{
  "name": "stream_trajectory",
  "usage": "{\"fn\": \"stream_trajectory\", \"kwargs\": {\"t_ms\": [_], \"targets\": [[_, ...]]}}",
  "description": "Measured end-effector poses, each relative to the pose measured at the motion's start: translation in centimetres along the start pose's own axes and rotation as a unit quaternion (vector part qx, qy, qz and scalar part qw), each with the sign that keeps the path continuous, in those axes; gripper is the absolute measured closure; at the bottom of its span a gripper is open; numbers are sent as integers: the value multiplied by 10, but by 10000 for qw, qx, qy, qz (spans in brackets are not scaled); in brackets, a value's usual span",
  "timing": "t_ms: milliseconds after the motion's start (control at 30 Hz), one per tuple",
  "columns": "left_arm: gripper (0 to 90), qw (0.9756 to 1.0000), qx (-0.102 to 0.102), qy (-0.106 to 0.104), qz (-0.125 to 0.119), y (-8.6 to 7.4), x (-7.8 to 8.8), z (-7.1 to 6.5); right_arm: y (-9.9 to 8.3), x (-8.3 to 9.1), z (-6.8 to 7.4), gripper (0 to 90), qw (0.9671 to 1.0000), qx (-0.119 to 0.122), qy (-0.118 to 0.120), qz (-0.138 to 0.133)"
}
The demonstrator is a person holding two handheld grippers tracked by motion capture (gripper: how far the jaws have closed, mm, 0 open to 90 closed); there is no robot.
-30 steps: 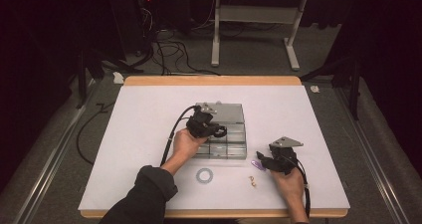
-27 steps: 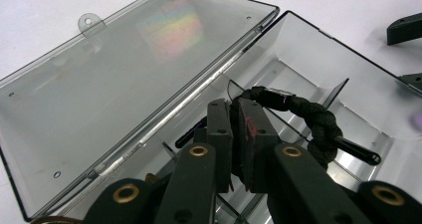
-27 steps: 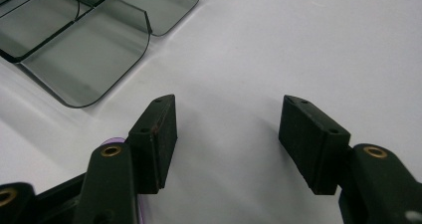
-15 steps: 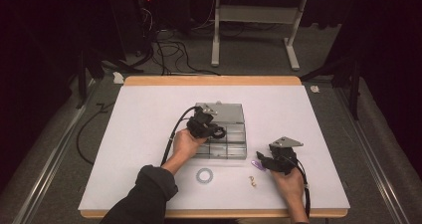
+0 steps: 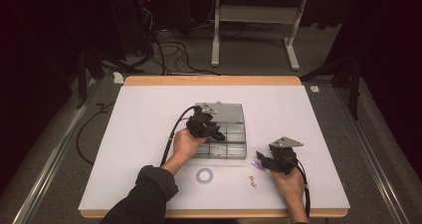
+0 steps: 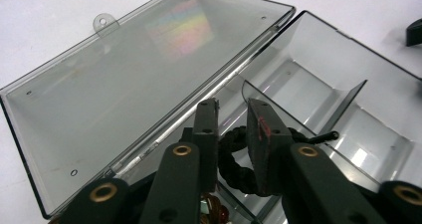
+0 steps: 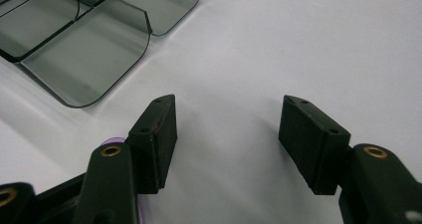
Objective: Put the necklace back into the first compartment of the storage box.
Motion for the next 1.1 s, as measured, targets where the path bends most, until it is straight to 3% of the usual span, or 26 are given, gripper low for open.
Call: {"fn": "stream_trajectory", "kwargs": {"t_ms": [367, 567, 767, 900, 1100], "targets": [[701, 9998, -106, -138, 41, -8, 14, -11, 0, 0, 0, 408, 10000, 0, -3, 1], [688, 9998, -182, -73, 67, -15, 20, -14, 0, 0, 0, 408, 10000, -8, 3, 0], [716, 9989, -321, 146, 300, -18, 6, -15, 0, 0, 0, 408, 10000, -13, 3, 0], [723, 9991, -212, 159, 345, -19, 0, -11, 0, 0, 0, 408, 10000, -6, 2, -1], [704, 9998, -121, -38, 121, -16, 13, -11, 0, 0, 0, 407, 10000, 3, 1, -3]]}}
Point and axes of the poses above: each handheld gripper's, and its own axes: x roughly backward along the jaws, y roughly out of its top, z roughly to its left, the point moved 2 cm from there along -x, roughly forward along the jaws, and after that the axes turned 15 degrees about x, right-handed, at the moved point
